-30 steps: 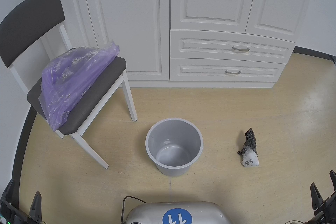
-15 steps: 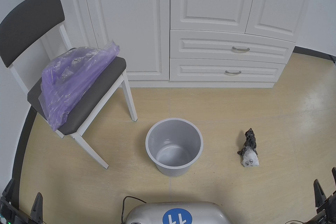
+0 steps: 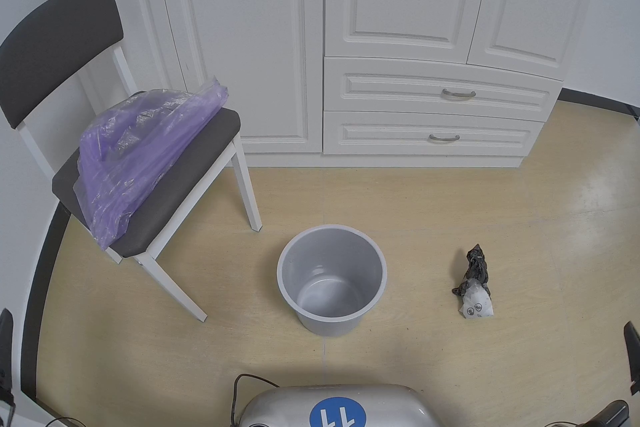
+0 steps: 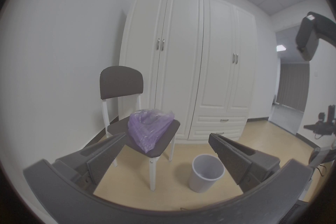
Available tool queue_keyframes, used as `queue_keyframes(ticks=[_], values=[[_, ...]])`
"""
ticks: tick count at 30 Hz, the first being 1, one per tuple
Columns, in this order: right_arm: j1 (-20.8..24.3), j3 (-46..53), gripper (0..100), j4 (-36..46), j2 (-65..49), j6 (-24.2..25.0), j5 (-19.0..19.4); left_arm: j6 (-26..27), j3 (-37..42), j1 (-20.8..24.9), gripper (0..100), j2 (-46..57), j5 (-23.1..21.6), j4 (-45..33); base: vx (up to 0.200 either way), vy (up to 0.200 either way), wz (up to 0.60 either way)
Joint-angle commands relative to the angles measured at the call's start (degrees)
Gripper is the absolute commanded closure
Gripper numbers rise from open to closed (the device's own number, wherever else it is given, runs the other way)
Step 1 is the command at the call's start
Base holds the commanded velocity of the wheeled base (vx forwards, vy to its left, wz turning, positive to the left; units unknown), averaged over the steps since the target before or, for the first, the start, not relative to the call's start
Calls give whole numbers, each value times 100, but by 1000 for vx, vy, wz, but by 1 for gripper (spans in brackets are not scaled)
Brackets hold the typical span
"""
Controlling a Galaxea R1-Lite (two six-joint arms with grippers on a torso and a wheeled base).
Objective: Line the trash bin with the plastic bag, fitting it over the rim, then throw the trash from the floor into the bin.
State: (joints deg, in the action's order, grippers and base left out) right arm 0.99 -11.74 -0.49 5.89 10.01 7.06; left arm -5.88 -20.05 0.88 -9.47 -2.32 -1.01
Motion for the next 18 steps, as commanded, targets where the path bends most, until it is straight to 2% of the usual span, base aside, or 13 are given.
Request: queue_keyframes(ticks=[1, 3, 7, 10, 12, 14, 18], values=[[68, -2465, 0, 646, 3920, -544, 147, 974, -2249, 70, 0, -4036, 777, -1226, 0, 0, 0], [68, -2500, 0, 515, 4342, -579, 50, 1203, -2363, 79, 0, -4651, 926, -1164, 0, 0, 0], [112, -2175, 0, -241, 4737, -605, -38, 1502, -2600, 88, 0, -5724, 1304, -1006, 0, 0, 0], [121, -1973, 0, -742, 4948, -667, -196, 1677, -2723, 308, 0, -6304, 1647, -830, 0, 0, 0], [121, -1920, 0, -857, 4983, -737, -310, 1730, -2741, 431, 0, -6532, 1805, -743, 0, 0, 0], [68, -1937, 0, -918, 5027, -799, -442, 1783, -2758, 677, 0, -6963, 2165, -576, 0, 0, 0], [59, -1929, 0, -909, 4966, -834, -469, 2011, -2776, 879, 0, -7613, 2622, -294, 0, 0, 0]])
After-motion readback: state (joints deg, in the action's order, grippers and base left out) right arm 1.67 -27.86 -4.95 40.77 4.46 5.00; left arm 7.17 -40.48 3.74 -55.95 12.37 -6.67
